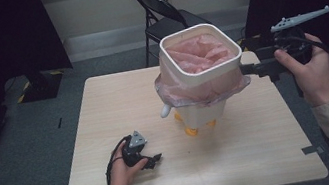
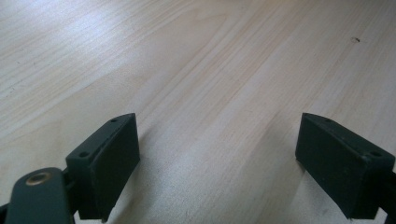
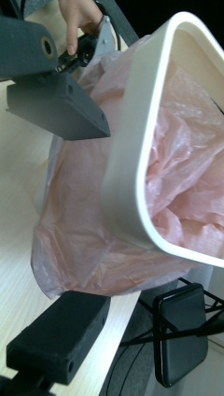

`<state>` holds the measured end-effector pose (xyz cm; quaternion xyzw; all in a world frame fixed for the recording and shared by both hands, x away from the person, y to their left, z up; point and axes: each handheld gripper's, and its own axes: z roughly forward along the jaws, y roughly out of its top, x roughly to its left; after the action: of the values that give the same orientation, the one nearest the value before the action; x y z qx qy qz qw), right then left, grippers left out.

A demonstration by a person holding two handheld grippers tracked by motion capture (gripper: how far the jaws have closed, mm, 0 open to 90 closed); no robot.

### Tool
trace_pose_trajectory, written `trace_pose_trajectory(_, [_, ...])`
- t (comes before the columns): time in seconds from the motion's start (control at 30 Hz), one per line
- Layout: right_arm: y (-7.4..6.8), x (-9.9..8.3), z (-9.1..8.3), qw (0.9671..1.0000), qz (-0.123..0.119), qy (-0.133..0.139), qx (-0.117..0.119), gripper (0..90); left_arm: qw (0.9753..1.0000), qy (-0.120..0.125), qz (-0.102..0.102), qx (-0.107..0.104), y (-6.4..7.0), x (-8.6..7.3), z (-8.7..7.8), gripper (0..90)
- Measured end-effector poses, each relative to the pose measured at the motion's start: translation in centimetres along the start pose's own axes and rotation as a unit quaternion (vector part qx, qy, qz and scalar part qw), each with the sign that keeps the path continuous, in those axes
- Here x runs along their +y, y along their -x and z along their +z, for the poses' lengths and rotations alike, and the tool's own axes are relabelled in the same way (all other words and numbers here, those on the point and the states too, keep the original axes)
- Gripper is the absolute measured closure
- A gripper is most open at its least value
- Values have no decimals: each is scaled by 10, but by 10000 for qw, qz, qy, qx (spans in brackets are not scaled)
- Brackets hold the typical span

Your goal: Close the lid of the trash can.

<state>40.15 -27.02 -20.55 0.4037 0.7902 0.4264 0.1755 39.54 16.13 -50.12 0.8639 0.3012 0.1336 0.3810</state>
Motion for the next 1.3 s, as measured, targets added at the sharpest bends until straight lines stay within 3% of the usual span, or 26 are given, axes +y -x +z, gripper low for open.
trace_pose_trajectory(1.3, [-2, -60, 42, 9992, 128, -205, 313, 155, 10000, 0, -2, 12, 0, 0, 0, 128])
